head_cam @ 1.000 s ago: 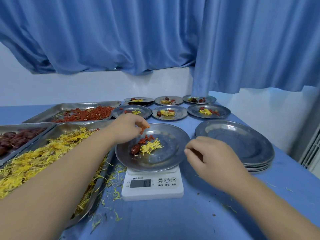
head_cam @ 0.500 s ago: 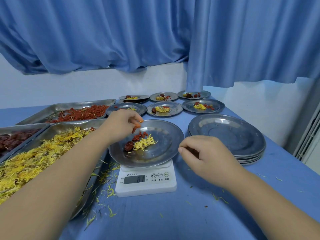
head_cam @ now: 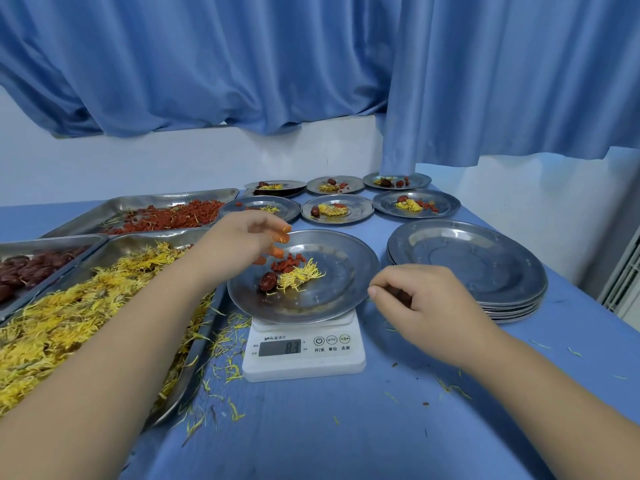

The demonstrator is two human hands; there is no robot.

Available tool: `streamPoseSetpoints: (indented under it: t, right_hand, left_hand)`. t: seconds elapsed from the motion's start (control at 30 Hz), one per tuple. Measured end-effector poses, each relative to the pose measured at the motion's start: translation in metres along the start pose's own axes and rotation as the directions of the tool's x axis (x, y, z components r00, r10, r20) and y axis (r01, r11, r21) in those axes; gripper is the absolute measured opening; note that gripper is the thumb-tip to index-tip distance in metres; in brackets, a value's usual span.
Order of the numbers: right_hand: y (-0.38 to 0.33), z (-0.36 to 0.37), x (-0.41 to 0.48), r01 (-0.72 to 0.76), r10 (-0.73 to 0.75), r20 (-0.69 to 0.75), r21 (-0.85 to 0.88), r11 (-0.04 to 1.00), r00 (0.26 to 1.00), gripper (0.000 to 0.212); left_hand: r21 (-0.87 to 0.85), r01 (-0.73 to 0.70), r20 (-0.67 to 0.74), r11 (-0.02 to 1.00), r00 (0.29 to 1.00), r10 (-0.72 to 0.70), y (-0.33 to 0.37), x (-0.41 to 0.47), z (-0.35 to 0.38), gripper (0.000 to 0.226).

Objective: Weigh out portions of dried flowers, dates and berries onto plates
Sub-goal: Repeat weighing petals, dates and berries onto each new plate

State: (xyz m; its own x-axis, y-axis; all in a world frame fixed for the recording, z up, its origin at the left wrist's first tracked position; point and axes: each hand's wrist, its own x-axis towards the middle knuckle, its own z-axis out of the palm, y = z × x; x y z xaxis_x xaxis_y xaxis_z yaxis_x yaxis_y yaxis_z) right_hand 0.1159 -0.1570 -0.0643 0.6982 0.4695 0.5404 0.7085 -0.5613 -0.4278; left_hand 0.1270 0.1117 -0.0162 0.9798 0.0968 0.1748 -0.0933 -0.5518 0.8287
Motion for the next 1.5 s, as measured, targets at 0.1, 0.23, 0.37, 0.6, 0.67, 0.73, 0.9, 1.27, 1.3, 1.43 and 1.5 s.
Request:
streamPoseSetpoints:
  t: [0.1, 0.23, 0.37, 0.6, 0.67, 0.73, 0.9, 1.27, 1.3, 1.43, 1.5]
  right_hand:
    - [0.002, 0.002, 0.0, -0.012, 0.012, -0.002, 0.014, 1.0, 1.0, 0.015]
    - [0.003, 0.005, 0.0, -0.025, 0.025, 0.006, 0.034, 0.999, 1.0, 0.014]
    - [0.004, 0.007, 0.001, -0.037, 0.036, 0.01, 0.046, 0.998, 0.999, 0.015]
    - [0.006, 0.007, 0.001, -0.045, 0.045, -0.013, 0.038, 0.998, 0.999, 0.016]
    - [0.007, 0.006, 0.001, -0.047, 0.048, -0.012, 0.038, 0.998, 0.999, 0.016]
    - [0.007, 0.006, 0.001, -0.045, 0.045, -0.008, 0.041, 0.998, 0.999, 0.016]
    - [0.007, 0.006, 0.001, -0.043, 0.043, 0.002, 0.03, 0.999, 0.999, 0.015]
    - [0.004, 0.014, 0.003, -0.279, 0.281, 0.031, 0.265, 0.923, 0.959, 0.016]
    - [0.003, 0.015, 0.004, -0.323, 0.325, 0.046, 0.305, 0.896, 0.945, 0.015]
    - [0.003, 0.02, 0.005, -0.461, 0.46, 0.11, 0.419, 0.782, 0.881, 0.017]
    - [0.003, 0.021, 0.006, -0.494, 0.489, 0.142, 0.47, 0.732, 0.861, 0.018]
  left_hand:
    - [-0.162, 0.024, 0.023, 0.986, 1.0, -0.021, -0.005, -0.008, -0.004, 0.026]
    - [-0.18, -0.017, -0.054, 0.984, 0.999, 0.008, -0.01, -0.013, -0.001, 0.034]
    - [0.017, -0.089, -0.092, 0.996, 0.992, 0.09, -0.004, -0.004, 0.002, 0.037]
    - [0.248, -0.094, -0.108, 0.964, 0.986, 0.124, 0.006, 0.012, 0.005, 0.041]
    - [0.253, -0.079, -0.08, 0.964, 0.992, 0.103, 0.005, 0.012, 0.007, 0.045]
    - [0.241, -0.072, -0.052, 0.968, 0.995, 0.087, 0.004, 0.01, 0.007, 0.045]
    - [0.01, -0.021, -0.048, 1.0, 0.999, 0.021, 0.004, 0.0, 0.002, 0.028]
    - [-0.172, 0.122, -0.126, 0.977, 0.981, -0.145, -0.008, -0.006, -0.02, 0.017]
    - [-0.162, 0.14, -0.114, 0.977, 0.981, -0.16, -0.009, -0.006, -0.02, 0.016]
    - [-0.148, 0.175, -0.13, 0.973, 0.972, -0.194, -0.008, -0.005, -0.021, 0.014]
    - [-0.145, 0.197, -0.124, 0.97, 0.969, -0.216, -0.008, -0.007, -0.021, 0.014]
